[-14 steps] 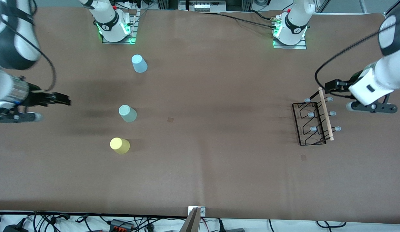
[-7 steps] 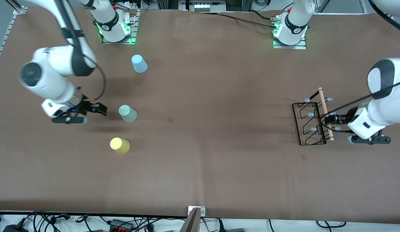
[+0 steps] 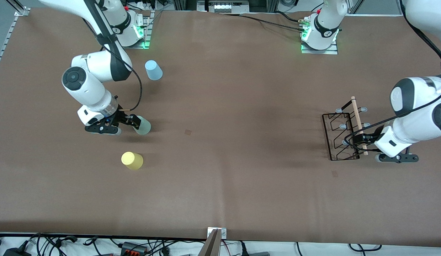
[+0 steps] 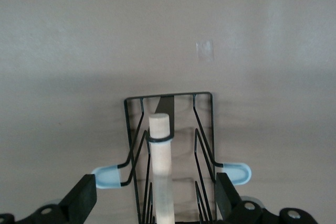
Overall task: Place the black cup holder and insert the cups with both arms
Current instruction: 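Grasp the holder handle and the teal cup with the left and right grippers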
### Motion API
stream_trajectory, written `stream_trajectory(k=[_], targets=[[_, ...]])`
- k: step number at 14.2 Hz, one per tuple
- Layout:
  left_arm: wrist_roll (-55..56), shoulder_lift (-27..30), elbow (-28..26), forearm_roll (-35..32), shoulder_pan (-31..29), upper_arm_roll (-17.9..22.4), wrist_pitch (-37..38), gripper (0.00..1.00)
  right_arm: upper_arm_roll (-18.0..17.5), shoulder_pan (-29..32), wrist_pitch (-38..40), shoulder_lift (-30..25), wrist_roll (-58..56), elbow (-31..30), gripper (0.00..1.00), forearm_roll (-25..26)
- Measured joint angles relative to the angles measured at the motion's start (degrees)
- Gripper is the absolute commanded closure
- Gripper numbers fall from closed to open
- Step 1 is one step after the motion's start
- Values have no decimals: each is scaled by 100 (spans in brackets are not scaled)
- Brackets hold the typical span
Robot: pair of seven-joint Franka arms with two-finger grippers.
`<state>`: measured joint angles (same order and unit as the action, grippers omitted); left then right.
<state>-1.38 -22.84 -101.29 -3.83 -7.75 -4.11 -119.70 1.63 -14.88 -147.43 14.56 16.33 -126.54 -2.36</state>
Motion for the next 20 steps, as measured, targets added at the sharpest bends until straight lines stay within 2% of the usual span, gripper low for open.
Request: stream_trajectory(k=[2,5,8,10,12,15,20], targets=[[0,98,-117,-1,3,-17,-4,0,0,-44,-198,86,11,-177,0,0],[0,267,-305,-2,2,-25,-4,12,0,-69,-234,131,44,-251,0,0],[0,520,-617,-3,3,-30,-67,18,0,-125,-286,199,68,-260,0,0],[0,603,-884,-4,2,-31,-405,29,0,-181,-387,293,104,-262,0,0],[0,613,-1158,-4,3,-32,-800,43,0,-249,-448,373,161,-263,0,0],[0,629,-1287,-4,3,-33,-959,59,0,-362,-471,431,231,-263,0,0],[0,775,-1289,-4,2,-33,-961,68,40,-367,-481,439,247,-263,0,0]])
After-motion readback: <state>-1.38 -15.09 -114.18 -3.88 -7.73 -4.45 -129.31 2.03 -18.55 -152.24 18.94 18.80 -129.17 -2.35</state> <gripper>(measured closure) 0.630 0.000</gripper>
